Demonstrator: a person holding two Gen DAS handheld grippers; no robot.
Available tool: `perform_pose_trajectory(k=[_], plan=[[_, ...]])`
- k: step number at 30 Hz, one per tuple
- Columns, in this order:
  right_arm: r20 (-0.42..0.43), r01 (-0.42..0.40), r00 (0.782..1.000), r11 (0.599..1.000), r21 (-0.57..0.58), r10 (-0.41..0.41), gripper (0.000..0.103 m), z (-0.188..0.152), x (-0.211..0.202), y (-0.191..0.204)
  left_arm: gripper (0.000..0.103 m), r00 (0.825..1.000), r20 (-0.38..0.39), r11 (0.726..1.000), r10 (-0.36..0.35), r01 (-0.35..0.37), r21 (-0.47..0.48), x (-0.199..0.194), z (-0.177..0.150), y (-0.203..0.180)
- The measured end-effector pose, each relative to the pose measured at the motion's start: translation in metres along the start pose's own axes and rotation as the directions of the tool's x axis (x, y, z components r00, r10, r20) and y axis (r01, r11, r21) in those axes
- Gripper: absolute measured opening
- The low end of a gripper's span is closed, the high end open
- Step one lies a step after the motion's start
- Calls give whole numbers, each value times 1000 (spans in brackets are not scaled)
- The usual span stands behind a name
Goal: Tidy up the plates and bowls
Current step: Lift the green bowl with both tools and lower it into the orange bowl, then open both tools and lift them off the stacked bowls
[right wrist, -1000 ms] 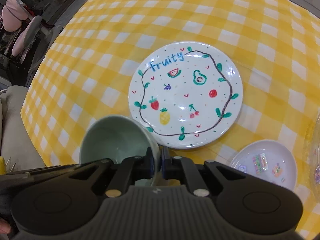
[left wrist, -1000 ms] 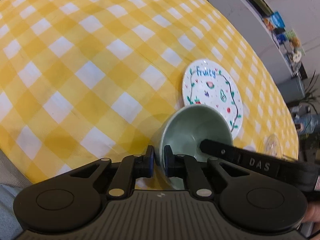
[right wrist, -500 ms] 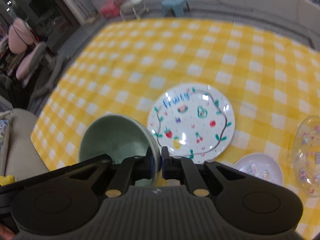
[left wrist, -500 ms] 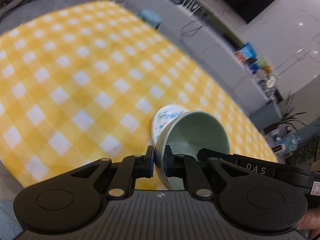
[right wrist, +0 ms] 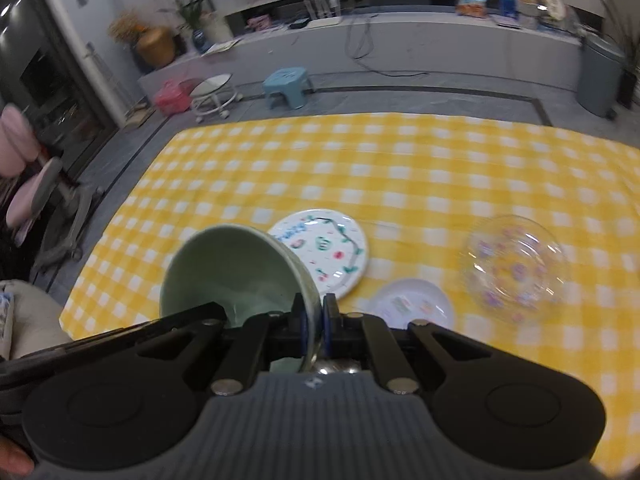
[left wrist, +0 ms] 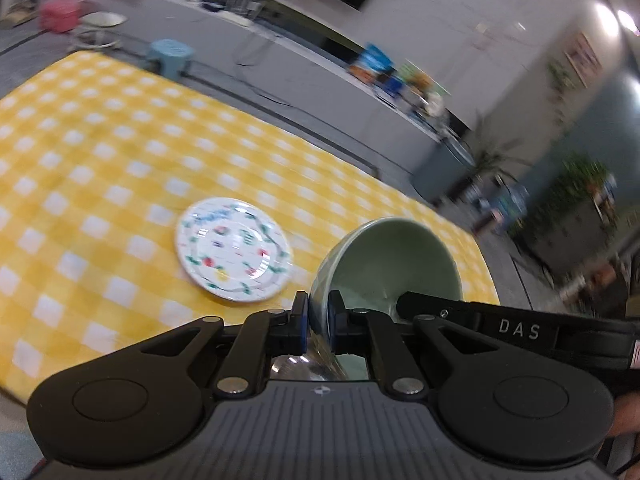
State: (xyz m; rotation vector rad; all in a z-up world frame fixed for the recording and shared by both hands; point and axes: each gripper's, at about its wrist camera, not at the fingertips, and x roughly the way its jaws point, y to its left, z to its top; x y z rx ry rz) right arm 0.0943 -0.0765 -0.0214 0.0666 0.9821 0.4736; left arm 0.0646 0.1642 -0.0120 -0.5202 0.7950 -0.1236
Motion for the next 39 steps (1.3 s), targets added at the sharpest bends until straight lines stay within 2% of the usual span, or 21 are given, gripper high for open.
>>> perform_pose_trajectory(k=[5,11,15,19,24,27,28,32,35,39], plan=[[-92,-11,996,999,43,15,6,-18,-4,-22,11,993,-118,999,-25,29,31,12,-11,-2],[-187,-14,982,989,148,42,6,-40,19,-44,11,976,-218,992,32,-4,126,36,-22,-5],[-229,-19,971,975,219,70,6,-50,35,-58,11,963,-265,995,42,-17,96,48,-26,2],[-255,-35,962,966,258,103,6,-53,47,-65,11,963,-257,991,87,-57,122,49,-27,-1],[-263,-29,959,962,272,103,7,-53,59,-63,14,960,-248,984,132,-97,146,50,-26,-3],[-257,-18,963,966,258,87,7,-52,61,-60,16,978,-158,978,138,-110,178,36,-23,-9],[-256,-17,963,968,251,84,7,-52,62,-59,21,984,-120,974,132,-107,198,29,-23,-12],[-272,-6,960,972,234,71,7,-53,72,-54,26,992,-72,971,105,-87,223,12,-19,-19],[-252,8,967,980,199,43,7,-51,74,-48,26,988,-71,966,139,-120,228,16,-19,-18],[-237,23,972,993,112,4,8,-48,73,-39,26,972,-81,956,220,-198,218,26,-18,-10]])
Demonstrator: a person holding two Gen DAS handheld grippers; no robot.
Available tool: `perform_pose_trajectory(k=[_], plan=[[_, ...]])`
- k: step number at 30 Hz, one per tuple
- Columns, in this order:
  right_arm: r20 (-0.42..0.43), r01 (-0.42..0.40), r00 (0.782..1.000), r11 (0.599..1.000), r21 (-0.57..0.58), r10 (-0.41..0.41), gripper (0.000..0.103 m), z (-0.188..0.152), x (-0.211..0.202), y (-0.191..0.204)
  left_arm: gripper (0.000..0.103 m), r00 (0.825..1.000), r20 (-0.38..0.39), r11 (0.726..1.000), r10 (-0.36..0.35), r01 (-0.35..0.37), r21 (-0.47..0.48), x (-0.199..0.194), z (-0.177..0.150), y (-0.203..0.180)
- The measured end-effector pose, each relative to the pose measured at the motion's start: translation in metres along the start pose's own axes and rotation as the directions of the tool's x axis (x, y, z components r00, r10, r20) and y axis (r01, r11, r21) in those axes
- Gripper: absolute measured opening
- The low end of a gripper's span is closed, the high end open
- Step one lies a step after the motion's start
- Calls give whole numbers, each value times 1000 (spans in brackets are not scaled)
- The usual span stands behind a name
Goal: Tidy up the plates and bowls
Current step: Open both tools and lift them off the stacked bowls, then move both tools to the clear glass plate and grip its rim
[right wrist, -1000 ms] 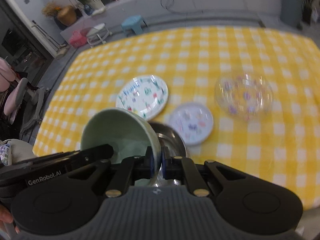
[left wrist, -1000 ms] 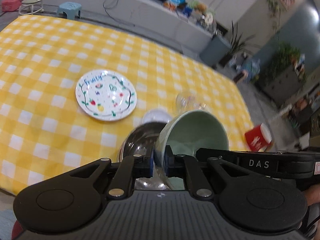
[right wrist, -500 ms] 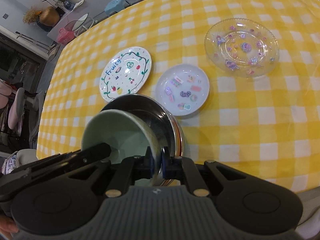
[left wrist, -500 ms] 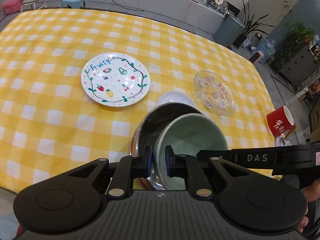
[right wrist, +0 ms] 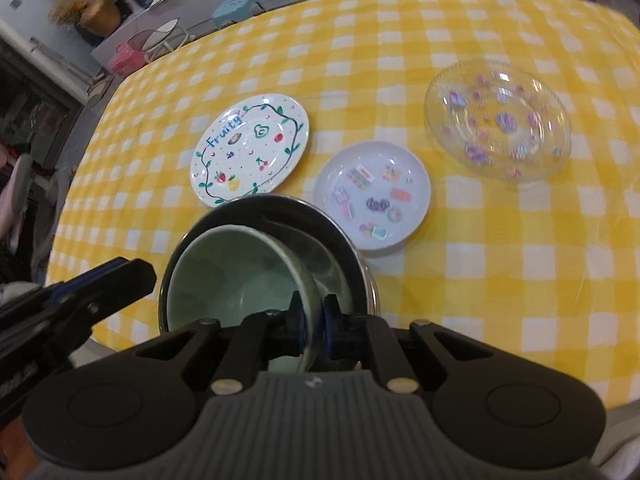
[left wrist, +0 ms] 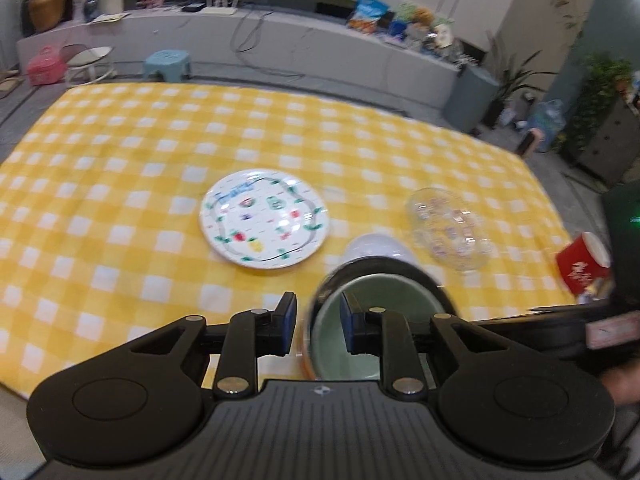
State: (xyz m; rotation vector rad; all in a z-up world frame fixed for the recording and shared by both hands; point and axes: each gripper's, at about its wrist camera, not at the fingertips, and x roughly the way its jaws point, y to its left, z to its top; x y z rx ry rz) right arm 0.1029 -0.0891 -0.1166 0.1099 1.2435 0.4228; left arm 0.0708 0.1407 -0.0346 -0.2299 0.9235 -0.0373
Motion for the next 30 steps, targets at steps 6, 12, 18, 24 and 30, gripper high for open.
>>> perform_pose_trajectory(k=[6,12,18,24,30], plan=[[79,90,994,974,-209,-75,40,-5,-10,27,30,999,3,999,39,-39,9,4,-2,5],[160,134,983,955,-266,-93,39,-3,-34,38,30,1000,5,1000,25,-25,0,4,-2,8],[238,110,969,979,-170,-67,55,2,-70,20,34,999,30,998,21,-19,-62,-2,1,19],[303,38,952,999,0,-37,56,9,-98,-25,35,995,56,991,-87,92,-99,-11,7,21],[398,-22,917,992,121,-29,56,12,-118,-72,36,994,93,993,-52,61,-96,-24,13,7]])
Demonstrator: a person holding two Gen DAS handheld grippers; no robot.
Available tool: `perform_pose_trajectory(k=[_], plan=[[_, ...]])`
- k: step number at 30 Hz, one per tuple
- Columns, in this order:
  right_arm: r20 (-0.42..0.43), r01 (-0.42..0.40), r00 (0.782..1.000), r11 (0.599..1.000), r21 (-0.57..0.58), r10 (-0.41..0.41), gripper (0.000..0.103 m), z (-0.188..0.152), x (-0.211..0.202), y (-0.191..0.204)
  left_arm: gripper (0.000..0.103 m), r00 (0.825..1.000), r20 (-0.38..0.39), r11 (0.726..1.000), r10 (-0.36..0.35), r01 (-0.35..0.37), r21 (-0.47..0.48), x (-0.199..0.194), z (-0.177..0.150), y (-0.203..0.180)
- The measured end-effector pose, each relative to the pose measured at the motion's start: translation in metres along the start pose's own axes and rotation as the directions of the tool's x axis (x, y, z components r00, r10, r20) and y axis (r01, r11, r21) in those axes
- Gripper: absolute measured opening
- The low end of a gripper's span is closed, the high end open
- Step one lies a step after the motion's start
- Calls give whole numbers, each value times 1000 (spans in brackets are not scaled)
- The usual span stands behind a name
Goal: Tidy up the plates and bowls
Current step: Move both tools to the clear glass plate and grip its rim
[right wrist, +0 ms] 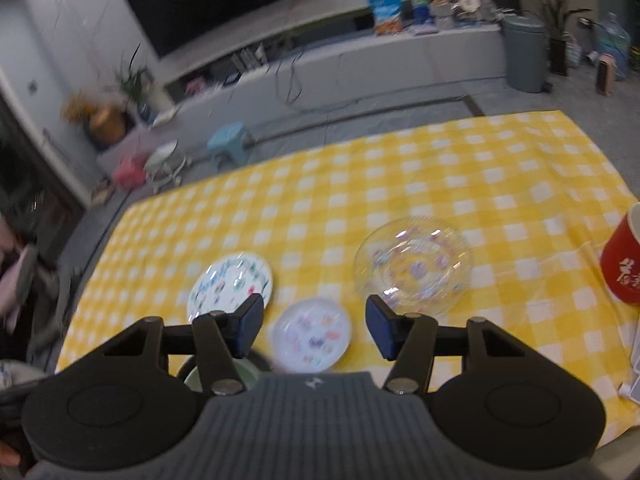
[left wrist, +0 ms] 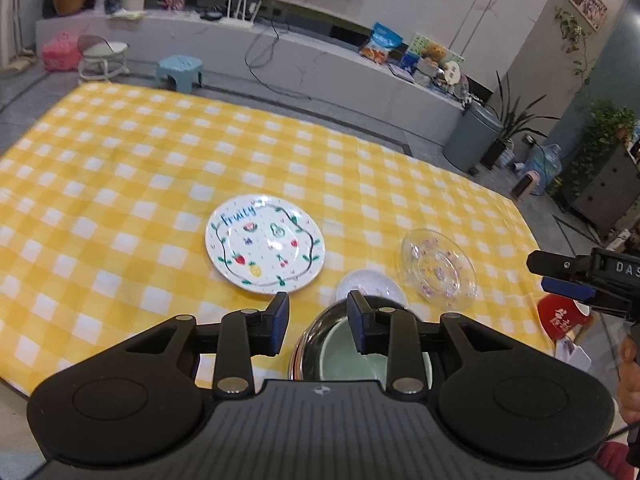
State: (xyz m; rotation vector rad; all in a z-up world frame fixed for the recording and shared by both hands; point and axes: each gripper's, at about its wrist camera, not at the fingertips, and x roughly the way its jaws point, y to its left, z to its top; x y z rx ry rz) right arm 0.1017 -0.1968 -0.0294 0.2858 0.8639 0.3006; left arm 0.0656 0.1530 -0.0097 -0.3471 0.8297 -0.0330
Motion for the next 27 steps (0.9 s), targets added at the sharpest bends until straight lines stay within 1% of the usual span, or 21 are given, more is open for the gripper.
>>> perform_pose_trajectory(k=[1,2,3,4,5,6,8,9,11,13,15,17,18,19,20,22,23,25,27], plan=[[1,-7,1000,999,32,7,56,2,1,-9,36,1000,11,1000,-19,19,1,-2,1,-4],[-6,-19,1000,998,63,19,57,6,2,-19,39,998,21,998,-59,59,2,-4,2,-7],[-16,-30,999,996,86,31,57,8,5,-27,41,993,29,993,-117,117,3,-5,3,-11],[-24,-40,999,995,92,42,57,10,7,-35,42,985,23,985,-173,173,7,-4,5,-16],[-32,-47,998,995,88,50,57,13,10,-43,42,979,11,979,-204,204,18,-3,7,-22],[-37,-42,998,995,87,45,57,16,12,-50,42,975,0,975,-221,220,42,-2,10,-30],[-42,-15,999,997,78,19,57,20,18,-65,42,977,-8,972,-214,214,102,1,16,-46],[-36,1,999,998,67,2,57,21,21,-72,42,979,-12,973,-201,201,114,3,19,-54],[-8,39,999,998,54,-39,57,19,28,-87,42,986,-15,980,-167,168,111,10,29,-66],[9,58,998,996,66,-58,57,13,37,-107,42,987,-15,975,-159,159,152,20,38,-77],[-11,44,999,994,101,-43,57,8,52,-128,42,986,-43,969,-160,165,184,39,49,-85],[-22,24,1000,984,174,-21,55,3,64,-148,42,984,-97,963,-152,169,209,64,59,-91],[-32,16,999,978,209,-10,55,2,71,-156,41,982,-125,957,-139,166,238,77,62,-93],[-36,6,999,971,240,3,55,1,77,-162,33,981,-150,946,-126,164,278,91,64,-96],[-36,-6,999,962,273,16,52,0,82,-168,29,978,-178,933,-112,166,320,104,65,-99],[-35,-39,998,945,325,53,50,-1,92,-177,29,967,-234,916,-102,183,357,127,64,-103],[-30,-58,997,939,340,73,50,-2,96,-179,29,960,-261,910,-104,198,364,139,63,-106],[-17,-85,995,927,366,98,44,-3,105,-183,27,943,-313,902,-114,230,364,164,64,-110],[-20,-90,994,912,401,107,34,-6,114,-187,20,922,-370,902,-114,252,351,191,64,-111]])
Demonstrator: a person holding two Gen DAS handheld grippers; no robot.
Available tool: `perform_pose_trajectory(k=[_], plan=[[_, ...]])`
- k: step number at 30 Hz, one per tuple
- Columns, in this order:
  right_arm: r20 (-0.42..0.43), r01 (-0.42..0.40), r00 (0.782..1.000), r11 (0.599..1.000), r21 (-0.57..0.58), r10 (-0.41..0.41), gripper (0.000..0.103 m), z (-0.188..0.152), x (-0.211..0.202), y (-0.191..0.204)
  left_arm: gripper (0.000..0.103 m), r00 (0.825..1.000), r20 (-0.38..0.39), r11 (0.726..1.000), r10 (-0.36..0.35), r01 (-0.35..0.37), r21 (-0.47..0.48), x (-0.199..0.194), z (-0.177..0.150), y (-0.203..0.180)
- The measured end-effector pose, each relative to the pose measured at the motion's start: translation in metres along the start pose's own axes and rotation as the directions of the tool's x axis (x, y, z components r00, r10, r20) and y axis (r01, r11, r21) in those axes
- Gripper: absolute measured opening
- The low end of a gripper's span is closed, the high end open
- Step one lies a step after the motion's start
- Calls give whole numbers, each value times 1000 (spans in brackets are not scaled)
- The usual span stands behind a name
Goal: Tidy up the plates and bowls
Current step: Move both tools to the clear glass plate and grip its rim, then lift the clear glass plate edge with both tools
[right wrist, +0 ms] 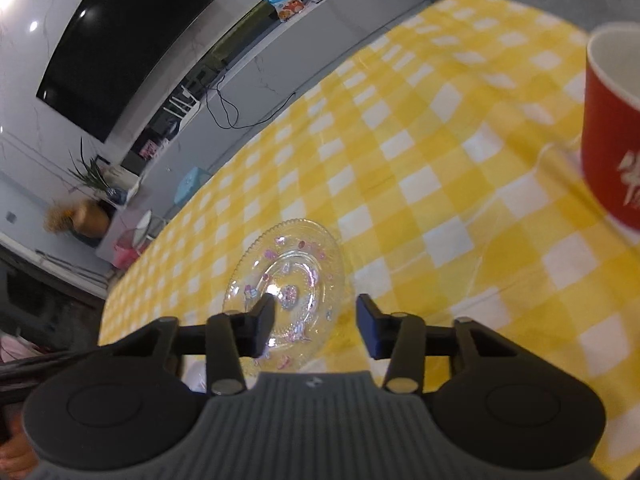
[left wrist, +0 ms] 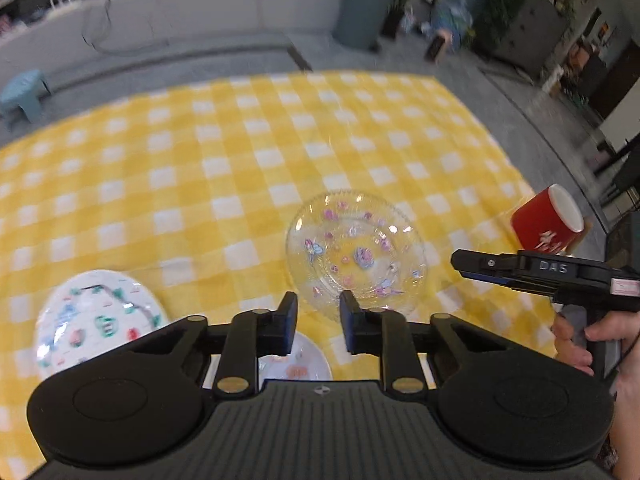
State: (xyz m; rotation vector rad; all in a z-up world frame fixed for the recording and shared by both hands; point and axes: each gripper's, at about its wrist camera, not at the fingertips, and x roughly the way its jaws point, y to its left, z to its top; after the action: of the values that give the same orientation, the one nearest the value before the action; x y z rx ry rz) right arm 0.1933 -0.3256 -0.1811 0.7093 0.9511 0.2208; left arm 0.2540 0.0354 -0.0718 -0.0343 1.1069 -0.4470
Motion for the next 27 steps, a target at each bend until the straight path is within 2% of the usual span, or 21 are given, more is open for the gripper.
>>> perform_pose_trajectory(k=[1,4,11,14,19,22,24,27], plan=[[-4,2,1000,1000,15,-2,33,0,5,-3,16,999,-30,1000,-21,21,-2,13,4,4],[-14,-8,1000,999,46,8,33,2,16,-10,14,995,-77,998,-66,64,-26,38,16,13],[-47,-31,998,996,83,35,32,-4,31,-21,14,988,-154,999,-18,12,-39,71,32,24],[-52,-30,998,995,96,35,31,-3,33,-21,14,986,-165,998,-9,0,-56,81,34,28],[-44,-40,998,996,78,43,28,-2,37,-21,13,987,-154,996,-45,32,-86,89,35,33],[-48,-59,997,995,75,63,24,-2,41,-22,12,987,-142,991,-77,60,-119,90,37,40],[-43,-67,997,995,79,70,16,-2,44,-24,11,986,-139,987,-95,76,-139,89,37,46],[-36,-74,996,993,90,78,11,-1,46,-26,10,983,-140,978,-122,94,-189,89,37,54]])
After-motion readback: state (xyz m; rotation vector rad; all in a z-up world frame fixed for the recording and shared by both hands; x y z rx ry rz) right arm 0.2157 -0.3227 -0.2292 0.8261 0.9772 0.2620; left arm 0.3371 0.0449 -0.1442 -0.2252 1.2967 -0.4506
